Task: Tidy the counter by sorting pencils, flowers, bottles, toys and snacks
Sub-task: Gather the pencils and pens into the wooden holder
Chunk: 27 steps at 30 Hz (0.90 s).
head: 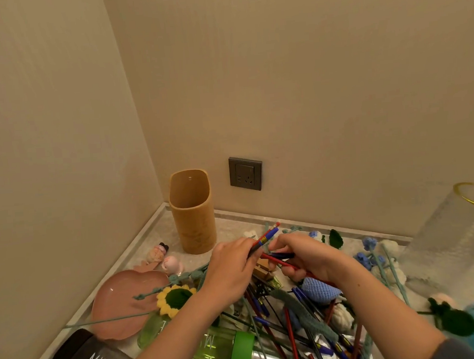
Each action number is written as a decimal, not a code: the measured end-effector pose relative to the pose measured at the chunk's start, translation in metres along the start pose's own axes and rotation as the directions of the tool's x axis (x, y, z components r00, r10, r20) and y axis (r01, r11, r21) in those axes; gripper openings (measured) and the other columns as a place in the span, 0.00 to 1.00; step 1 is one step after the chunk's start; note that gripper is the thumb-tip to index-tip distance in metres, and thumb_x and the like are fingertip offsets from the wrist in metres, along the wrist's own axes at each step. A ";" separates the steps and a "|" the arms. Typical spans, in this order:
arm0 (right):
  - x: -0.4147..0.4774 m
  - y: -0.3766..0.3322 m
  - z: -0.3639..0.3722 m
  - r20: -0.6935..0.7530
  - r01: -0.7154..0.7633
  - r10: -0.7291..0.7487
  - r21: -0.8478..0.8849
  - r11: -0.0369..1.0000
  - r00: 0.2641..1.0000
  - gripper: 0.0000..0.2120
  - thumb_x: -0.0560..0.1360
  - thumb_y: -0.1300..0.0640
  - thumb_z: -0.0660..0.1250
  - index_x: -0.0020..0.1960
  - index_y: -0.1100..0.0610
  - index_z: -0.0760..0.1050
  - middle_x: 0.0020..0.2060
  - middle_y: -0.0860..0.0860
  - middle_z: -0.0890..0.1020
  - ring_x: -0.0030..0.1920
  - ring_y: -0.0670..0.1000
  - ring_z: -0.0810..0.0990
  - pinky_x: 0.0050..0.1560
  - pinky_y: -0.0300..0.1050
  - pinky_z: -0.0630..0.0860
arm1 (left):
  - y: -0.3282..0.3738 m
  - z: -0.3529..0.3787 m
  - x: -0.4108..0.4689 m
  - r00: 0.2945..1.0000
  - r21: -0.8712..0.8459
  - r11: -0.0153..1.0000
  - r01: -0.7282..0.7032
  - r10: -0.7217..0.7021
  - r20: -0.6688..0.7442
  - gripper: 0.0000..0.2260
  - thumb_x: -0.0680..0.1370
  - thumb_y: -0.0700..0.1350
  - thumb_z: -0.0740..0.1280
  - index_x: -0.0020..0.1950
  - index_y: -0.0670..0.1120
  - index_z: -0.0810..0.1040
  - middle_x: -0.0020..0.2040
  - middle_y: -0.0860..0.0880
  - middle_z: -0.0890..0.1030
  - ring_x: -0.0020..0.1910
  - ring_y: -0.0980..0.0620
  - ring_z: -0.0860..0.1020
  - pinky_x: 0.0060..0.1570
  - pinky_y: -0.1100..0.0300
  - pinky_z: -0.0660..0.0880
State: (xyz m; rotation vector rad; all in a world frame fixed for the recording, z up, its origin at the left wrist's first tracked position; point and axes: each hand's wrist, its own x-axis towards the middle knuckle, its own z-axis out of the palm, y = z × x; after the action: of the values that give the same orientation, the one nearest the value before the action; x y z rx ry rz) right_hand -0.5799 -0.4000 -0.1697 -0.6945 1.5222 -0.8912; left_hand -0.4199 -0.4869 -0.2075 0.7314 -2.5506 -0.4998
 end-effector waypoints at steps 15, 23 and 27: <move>0.017 -0.011 0.010 -0.397 0.382 -0.245 0.313 0.870 0.885 0.07 0.78 0.57 0.68 0.53 0.60 0.79 0.35 0.53 0.82 0.30 0.47 0.77 0.27 0.38 0.74 | -0.042 -0.020 0.005 0.822 -0.083 0.818 0.569 -0.569 0.017 0.17 0.82 0.59 0.49 0.46 0.52 0.72 0.40 0.52 0.78 0.41 0.49 0.77 0.43 0.51 0.75; 0.026 -0.038 0.041 -0.585 0.589 -0.431 0.100 0.802 0.687 0.09 0.82 0.54 0.59 0.50 0.58 0.74 0.33 0.51 0.77 0.29 0.46 0.77 0.29 0.39 0.76 | -0.042 -0.027 0.000 0.842 -0.327 0.788 0.521 -0.537 0.049 0.13 0.82 0.56 0.53 0.56 0.53 0.74 0.48 0.54 0.80 0.51 0.51 0.78 0.52 0.51 0.74; 0.021 -0.045 0.043 -0.674 0.699 -0.602 -0.175 0.693 0.428 0.11 0.83 0.51 0.54 0.45 0.51 0.69 0.33 0.50 0.72 0.32 0.49 0.71 0.31 0.42 0.71 | -0.050 -0.032 0.000 0.835 -0.390 0.764 0.513 -0.549 0.023 0.09 0.83 0.51 0.55 0.55 0.52 0.74 0.48 0.55 0.77 0.49 0.53 0.75 0.47 0.56 0.69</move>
State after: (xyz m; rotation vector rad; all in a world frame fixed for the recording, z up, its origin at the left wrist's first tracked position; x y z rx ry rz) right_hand -0.5432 -0.4483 -0.1437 -0.9428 1.8247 -2.0424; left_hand -0.3836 -0.5340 -0.2035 1.2940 -2.0293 -1.0843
